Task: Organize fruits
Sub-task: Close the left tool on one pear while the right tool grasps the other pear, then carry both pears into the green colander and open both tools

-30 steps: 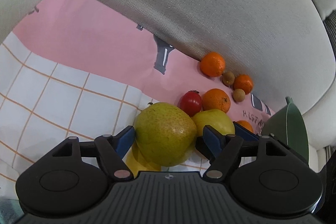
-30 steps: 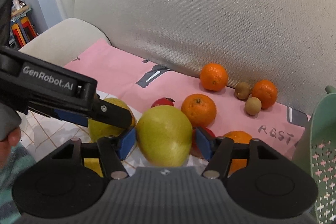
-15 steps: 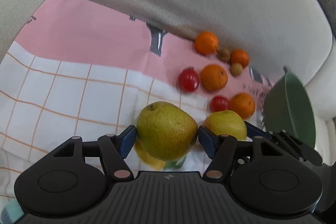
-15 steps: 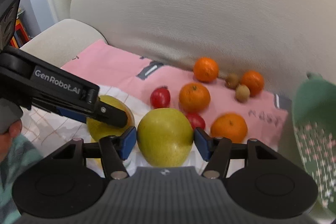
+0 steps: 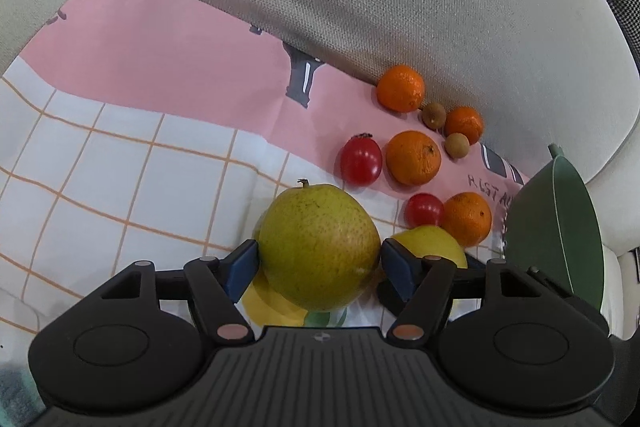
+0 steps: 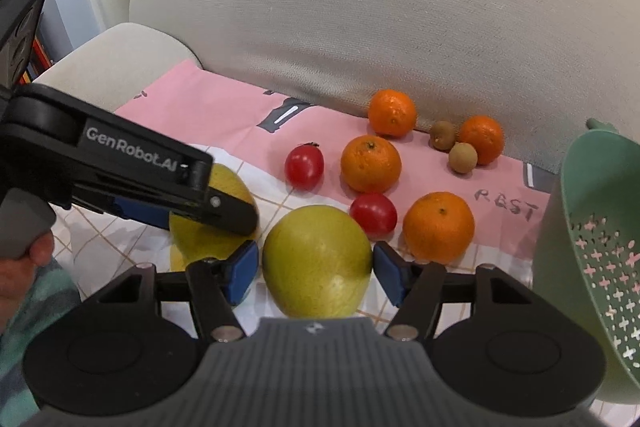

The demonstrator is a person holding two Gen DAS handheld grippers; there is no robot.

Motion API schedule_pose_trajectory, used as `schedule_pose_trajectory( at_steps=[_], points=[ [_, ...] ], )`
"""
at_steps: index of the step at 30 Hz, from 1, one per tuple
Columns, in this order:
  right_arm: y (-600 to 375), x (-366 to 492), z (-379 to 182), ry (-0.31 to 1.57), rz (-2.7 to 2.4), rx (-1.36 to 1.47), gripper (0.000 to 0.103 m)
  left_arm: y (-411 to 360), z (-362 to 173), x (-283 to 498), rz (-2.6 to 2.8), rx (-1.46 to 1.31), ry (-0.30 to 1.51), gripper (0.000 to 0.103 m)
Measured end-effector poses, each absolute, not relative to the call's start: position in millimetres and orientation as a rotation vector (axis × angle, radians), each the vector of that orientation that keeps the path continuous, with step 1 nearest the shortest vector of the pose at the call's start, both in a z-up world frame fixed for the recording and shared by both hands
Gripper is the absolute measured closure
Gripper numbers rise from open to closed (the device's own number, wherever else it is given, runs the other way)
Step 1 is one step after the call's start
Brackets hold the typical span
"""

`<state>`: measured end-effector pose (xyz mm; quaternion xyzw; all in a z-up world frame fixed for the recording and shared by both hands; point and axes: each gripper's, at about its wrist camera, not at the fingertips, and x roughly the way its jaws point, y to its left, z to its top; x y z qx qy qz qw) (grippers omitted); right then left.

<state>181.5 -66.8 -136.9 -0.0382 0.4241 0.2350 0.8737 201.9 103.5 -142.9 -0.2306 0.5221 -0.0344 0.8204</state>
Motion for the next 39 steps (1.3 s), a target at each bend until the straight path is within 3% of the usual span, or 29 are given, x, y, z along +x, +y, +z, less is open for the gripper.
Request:
schedule_pose_trajectory(
  at_steps=[18,39],
  points=[
    [-72.6,168.1,-124.9,0.890,0.472,-0.078,0.044,96.2,-123.7,184.0,-0.084,-0.446,1.083,0.027],
    [-167.1,127.4,-32.2,0.672,0.369,-0.141,0.044,6.2,-33.4,162.7,-0.227,-0.267,0.961,0.027]
  ],
)
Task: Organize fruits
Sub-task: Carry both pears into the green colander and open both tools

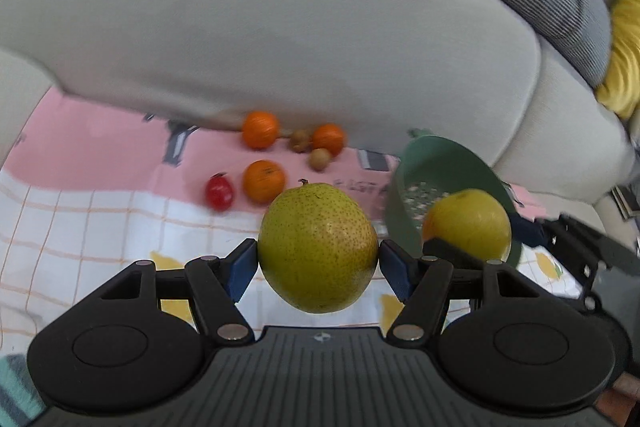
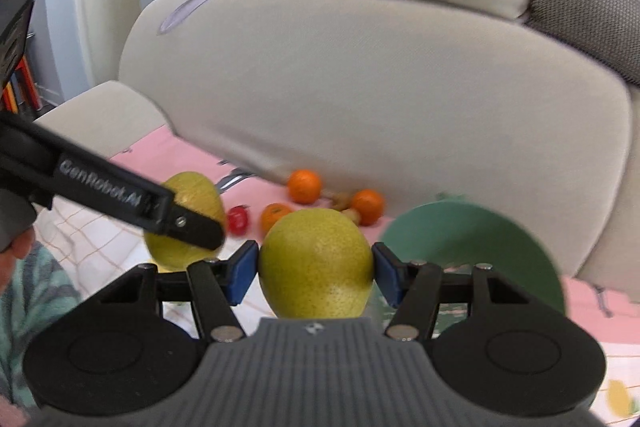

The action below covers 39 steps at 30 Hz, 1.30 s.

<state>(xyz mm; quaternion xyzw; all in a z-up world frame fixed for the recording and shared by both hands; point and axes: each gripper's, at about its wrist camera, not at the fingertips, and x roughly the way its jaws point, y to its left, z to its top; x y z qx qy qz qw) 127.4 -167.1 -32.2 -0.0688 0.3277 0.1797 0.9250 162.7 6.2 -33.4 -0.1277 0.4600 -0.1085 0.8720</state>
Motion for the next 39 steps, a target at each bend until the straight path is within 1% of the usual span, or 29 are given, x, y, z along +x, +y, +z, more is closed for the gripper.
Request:
schedule_pose_trajectory(
  at_steps=[9,18,29,39],
  points=[
    [-228.8,134.0,-22.1,0.658,0.312,-0.202,0.044,-66.1,-13.2,180.1,-0.360,-0.146,0.932,0.027],
    [-267.5,168.6,-41.4,0.744,0.313,-0.295,0.044,-125.8,-28.9,211.8,-0.470,-0.031,0.985,0.027],
    [-271.0,218.7,-70.6,0.808,0.358,-0.411,0.044,-149.2,-56.4,257.7,-0.442,0.084,1.066,0.027],
    [-272.5,239.0,-105.6,0.880,0.407,-0.513,0.044,-162.7,-85.7,286.5,-0.437,0.174,1.136,0.027]
  ],
)
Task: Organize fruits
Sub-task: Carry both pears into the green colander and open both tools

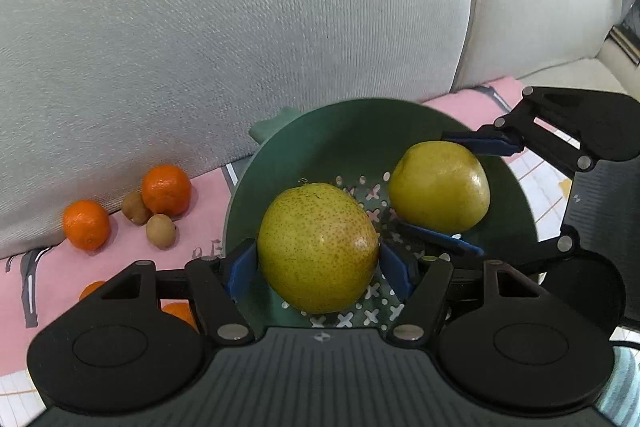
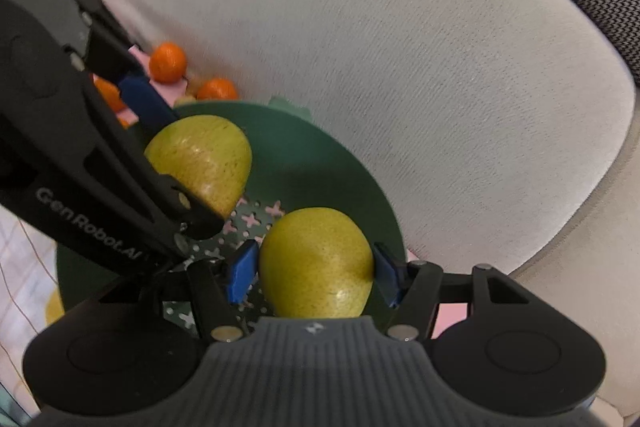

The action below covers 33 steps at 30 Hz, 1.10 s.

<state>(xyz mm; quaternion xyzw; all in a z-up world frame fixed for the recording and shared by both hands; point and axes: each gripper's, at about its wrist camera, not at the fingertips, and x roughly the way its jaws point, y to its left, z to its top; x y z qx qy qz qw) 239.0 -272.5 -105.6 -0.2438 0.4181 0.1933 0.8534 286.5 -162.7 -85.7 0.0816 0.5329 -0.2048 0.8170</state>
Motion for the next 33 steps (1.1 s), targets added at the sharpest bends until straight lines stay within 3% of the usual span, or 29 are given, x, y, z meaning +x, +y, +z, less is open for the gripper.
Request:
schedule_pose_trajectory(
  at_steps=[25,33],
  points=[
    [-274.3,256.4,-138.2,0.941,0.469,-0.585,0.044,-204.9,-111.8,287.0,-0.477,0.386,1.174,0.027],
    [-268.7,251.4,-136.1,0.927,0.478,-0.665,0.031,-212.4,-116.7,289.6,-0.474,0.434,1.184,0.024]
  ],
)
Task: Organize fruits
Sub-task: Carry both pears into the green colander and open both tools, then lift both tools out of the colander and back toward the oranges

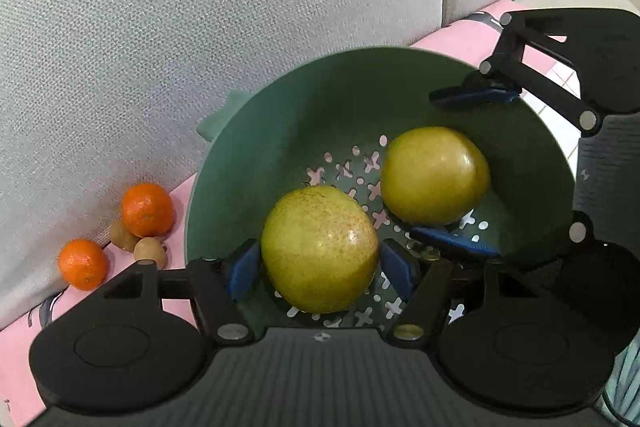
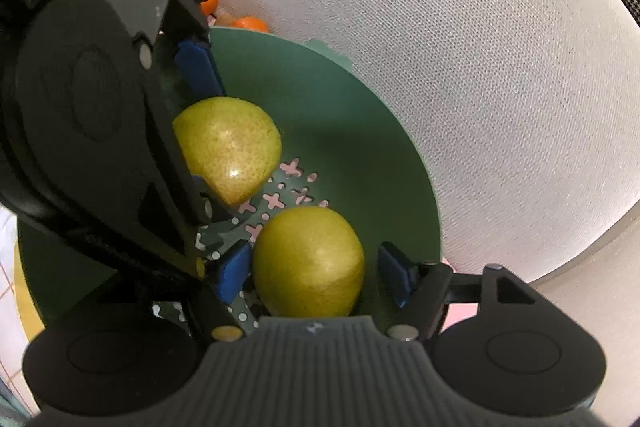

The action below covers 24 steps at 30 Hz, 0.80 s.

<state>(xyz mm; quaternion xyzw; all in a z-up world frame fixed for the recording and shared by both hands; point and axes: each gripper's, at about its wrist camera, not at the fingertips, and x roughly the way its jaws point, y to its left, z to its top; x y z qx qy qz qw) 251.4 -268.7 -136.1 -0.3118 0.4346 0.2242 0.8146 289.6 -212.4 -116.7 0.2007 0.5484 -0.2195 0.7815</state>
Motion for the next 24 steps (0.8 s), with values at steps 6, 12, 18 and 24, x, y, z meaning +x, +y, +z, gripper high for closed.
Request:
schedule_pose_trajectory(
  at_steps=[6,12,18,24],
  points=[
    [-267.7,249.6,-127.1,0.918,0.472,-0.677,0.027,-202.6,-102.6,292.4,-0.446,0.389,1.163,0.024],
    [-264.9,243.0,-111.5,0.899,0.457,-0.688,0.012,-191.0,-80.7,280.7,-0.440,0.367,1.117,0.024],
    [-260.4,234.3,-92.8,0.873,0.408,-0.705,0.011,-176.9,-58.6,264.6,-0.426,0.364,1.074,0.024],
    [-262.5,224.1,-70.2,0.854,0.335,-0.502,0.010,-151.9,-35.5,246.7,-0.377,0.332,1.037,0.024]
  ],
)
